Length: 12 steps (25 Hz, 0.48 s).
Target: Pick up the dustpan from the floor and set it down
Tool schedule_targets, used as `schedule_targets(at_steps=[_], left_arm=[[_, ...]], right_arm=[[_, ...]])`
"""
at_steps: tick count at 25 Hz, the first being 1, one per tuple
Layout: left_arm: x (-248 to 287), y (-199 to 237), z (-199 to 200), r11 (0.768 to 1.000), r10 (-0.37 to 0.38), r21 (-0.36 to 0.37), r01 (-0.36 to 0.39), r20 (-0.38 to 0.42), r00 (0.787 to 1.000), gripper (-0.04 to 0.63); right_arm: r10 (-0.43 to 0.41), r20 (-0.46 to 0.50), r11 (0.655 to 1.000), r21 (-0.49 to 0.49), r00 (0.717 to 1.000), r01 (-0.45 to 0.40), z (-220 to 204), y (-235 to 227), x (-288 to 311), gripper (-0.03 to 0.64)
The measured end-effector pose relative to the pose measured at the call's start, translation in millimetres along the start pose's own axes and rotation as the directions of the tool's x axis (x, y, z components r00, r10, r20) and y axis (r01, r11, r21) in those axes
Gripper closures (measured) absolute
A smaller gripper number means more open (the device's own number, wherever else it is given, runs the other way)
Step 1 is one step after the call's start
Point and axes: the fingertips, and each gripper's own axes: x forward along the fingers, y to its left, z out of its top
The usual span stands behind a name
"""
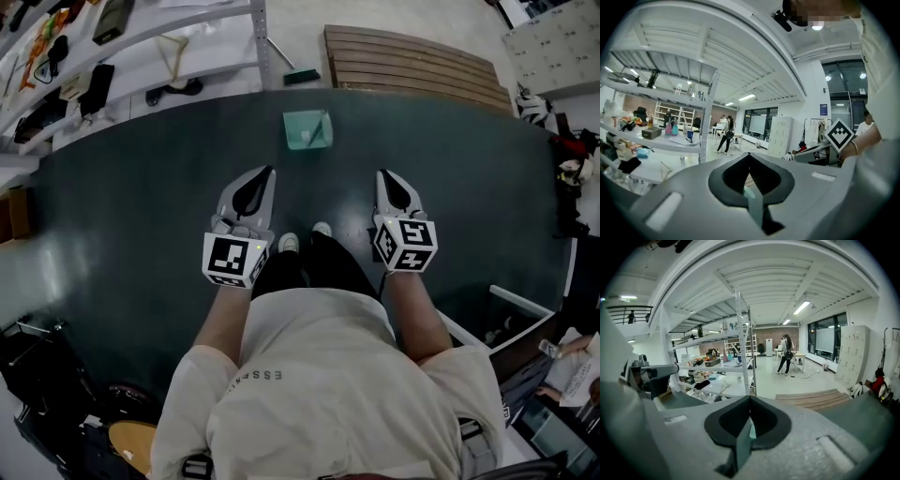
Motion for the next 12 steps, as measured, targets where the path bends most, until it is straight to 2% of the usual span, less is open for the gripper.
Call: schedule_targets(at_steps=[8, 12], left_arm=[[44.0, 36.7, -16.3, 0.996, 0.076, -0.045, -0.077, -0.028, 0.997, 0.587], [70.7, 53.1, -31.6, 0.992, 0.107, -0.061, -0.111, -0.057, 0.993, 0.587]], right_arm=[[0.040, -0.065, 0.999, -0.010, 0.997, -0.040, 2.4, -4.7, 67.4, 0.626], [0.042, -0.117, 0.999, -0.021, 0.992, -0.045, -13.0, -8.7, 114.1, 0.626]])
